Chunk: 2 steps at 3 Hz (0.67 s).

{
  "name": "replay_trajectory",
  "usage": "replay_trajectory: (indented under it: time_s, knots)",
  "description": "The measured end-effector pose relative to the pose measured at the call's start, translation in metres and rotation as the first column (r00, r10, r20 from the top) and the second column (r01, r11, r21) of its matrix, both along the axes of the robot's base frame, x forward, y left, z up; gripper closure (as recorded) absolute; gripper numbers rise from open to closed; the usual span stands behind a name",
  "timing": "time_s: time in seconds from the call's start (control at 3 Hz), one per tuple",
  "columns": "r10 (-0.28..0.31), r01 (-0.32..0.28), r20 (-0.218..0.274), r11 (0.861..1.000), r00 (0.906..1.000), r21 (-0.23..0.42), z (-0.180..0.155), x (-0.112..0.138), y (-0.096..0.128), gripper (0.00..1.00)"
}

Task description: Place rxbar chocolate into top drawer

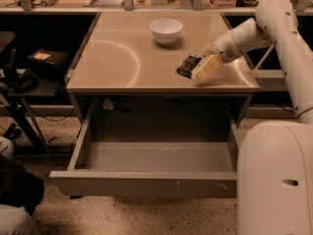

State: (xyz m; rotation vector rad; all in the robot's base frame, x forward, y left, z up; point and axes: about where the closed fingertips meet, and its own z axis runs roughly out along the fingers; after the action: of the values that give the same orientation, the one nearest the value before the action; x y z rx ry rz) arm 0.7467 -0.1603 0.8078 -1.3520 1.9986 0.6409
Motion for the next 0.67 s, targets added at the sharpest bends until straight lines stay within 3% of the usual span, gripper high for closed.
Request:
replay_trajectory:
  time_s: [0.33,0.67]
  knots:
    - [0.0,0.0,0.0,1.0,1.0,0.0,0.0,0.0,0.0,0.0]
    - [-0.056,0.056,0.0,0.998,0.9984,-0.029,0.001,0.014,0.011,0.0]
